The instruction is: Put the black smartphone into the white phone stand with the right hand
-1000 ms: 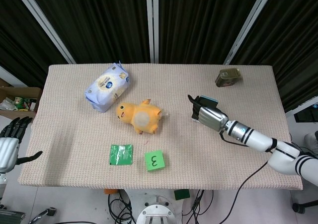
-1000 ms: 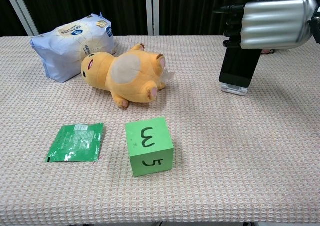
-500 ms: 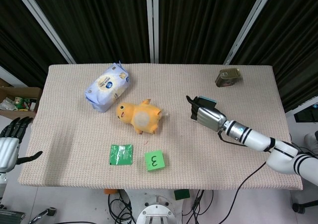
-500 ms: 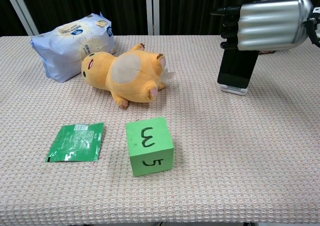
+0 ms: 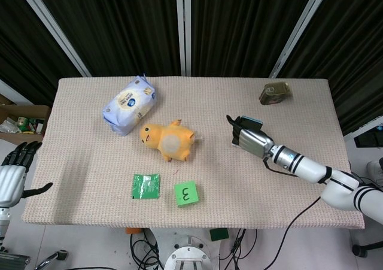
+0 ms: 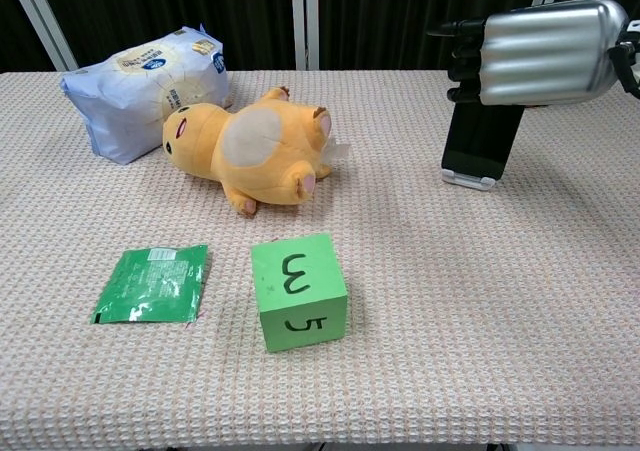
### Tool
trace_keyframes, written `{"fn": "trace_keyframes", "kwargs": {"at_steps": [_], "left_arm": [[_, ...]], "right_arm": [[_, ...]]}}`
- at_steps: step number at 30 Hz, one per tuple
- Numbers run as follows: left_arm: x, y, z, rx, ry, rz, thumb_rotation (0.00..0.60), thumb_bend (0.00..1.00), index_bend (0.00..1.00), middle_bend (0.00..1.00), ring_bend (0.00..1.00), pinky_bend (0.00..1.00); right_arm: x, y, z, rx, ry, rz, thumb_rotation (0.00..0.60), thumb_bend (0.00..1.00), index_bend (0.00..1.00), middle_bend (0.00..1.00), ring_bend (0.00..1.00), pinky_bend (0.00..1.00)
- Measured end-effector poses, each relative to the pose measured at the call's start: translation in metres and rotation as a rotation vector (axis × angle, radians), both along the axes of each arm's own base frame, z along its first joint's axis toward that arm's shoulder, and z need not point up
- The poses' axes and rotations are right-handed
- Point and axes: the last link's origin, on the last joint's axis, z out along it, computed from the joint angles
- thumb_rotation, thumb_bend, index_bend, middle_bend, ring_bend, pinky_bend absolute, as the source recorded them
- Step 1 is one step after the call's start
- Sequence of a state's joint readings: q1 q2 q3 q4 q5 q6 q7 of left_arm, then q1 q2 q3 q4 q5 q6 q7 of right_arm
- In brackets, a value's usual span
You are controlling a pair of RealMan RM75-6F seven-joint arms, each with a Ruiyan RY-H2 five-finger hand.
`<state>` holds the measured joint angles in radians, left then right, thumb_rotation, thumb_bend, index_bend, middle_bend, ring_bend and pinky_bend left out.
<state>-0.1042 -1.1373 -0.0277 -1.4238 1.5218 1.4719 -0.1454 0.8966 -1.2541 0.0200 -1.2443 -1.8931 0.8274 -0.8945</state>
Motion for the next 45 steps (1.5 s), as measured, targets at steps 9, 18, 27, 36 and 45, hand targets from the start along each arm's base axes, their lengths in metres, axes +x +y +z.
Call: {"fn": "trace_keyframes", "kwargs": {"at_steps": [9, 18, 27, 36, 45], "left_arm": [[-0.001, 0.000, 0.001, 0.005, 0.004, 0.004, 0.549, 0.00, 0.09, 0.08, 0.05, 0.18], [-0.002, 0.001, 0.002, 0.003, 0.006, 0.007, 0.570, 0.00, 0.09, 0.08, 0.05, 0.18], [-0.001, 0.000, 0.003, 0.005, 0.008, 0.004, 0.573, 0.00, 0.09, 0.08, 0.04, 0.18], [-0.004, -0.002, 0.006, 0.017, 0.003, 0.020, 0.571, 0.00, 0.09, 0.08, 0.05, 0.18], [0.001, -0.006, 0.005, 0.031, -0.002, 0.013, 0.568, 0.00, 0.09, 0.08, 0.05, 0.18]], "right_arm": [[-0.005, -0.001, -0.004, -0.004, -0.004, -0.024, 0.600, 0.61, 0.26, 0.41, 0.44, 0.01], [-0.010, -0.003, -0.002, -0.027, -0.006, -0.106, 0.600, 0.32, 0.00, 0.00, 0.00, 0.00], [-0.004, 0.002, 0.008, -0.053, -0.083, -0.146, 0.600, 0.22, 0.00, 0.00, 0.00, 0.00], [-0.014, 0.051, 0.054, -0.065, -0.398, -0.256, 0.600, 0.22, 0.00, 0.00, 0.00, 0.00], [-0.089, 0.142, 0.112, -0.167, -1.021, -0.662, 0.600, 0.22, 0.00, 0.00, 0.00, 0.00]]}}
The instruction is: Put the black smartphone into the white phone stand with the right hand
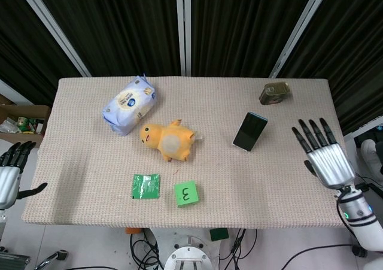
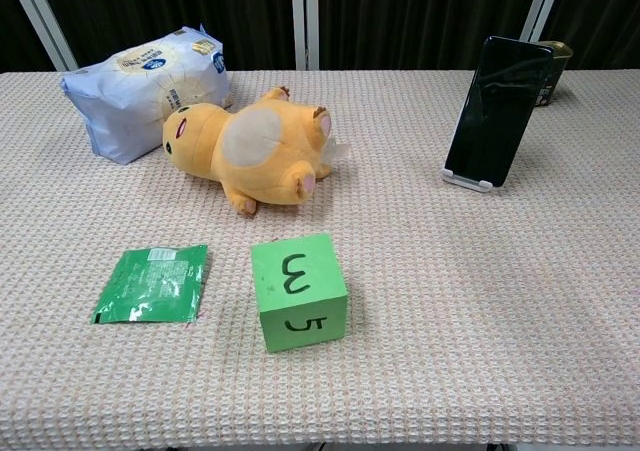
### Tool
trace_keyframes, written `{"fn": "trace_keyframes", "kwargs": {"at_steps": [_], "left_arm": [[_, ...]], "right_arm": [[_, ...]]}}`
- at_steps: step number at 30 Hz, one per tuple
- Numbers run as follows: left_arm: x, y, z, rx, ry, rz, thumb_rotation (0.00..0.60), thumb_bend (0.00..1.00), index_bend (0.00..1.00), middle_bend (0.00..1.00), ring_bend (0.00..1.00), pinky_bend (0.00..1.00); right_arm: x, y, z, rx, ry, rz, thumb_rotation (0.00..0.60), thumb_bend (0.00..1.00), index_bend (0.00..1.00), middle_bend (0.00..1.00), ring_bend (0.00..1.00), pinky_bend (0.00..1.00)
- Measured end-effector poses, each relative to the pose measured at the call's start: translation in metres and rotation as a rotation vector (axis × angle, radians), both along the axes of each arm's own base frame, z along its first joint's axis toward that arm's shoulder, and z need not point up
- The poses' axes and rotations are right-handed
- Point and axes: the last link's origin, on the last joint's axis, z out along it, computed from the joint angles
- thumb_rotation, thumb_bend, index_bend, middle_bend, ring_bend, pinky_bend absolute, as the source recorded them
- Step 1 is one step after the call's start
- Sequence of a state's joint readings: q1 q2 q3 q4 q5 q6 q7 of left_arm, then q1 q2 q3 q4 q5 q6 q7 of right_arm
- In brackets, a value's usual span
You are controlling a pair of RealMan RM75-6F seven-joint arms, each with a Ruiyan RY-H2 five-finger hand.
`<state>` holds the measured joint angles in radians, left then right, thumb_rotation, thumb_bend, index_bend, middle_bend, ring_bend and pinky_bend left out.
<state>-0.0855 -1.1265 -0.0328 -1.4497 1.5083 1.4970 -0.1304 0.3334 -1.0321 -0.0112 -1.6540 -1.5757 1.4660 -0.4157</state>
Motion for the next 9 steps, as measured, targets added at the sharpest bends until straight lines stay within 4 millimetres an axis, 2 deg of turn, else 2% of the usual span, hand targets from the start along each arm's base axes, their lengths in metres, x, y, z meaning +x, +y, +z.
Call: {"fn": "trace_keyframes", "kwargs": {"at_steps": [4, 9], "left_arm": [[0.001, 0.001, -0.004, -0.007, -0.010, 0.000, 0.560, 0.00, 0.09, 0.08, 0.05, 0.18], [0.001, 0.001, -0.006, -0.017, -0.005, -0.014, 0.556, 0.00, 0.09, 0.08, 0.05, 0.18]], "right_arm": [[-0.046, 0.041, -0.001, -0.018, -0.266, -0.211, 0.600, 0.22, 0.00, 0.00, 0.00, 0.00], [-0.093, 0.080, -0.021, -0.043, -0.429, -0.377, 0.600, 0.23, 0.00, 0.00, 0.00, 0.00]]}}
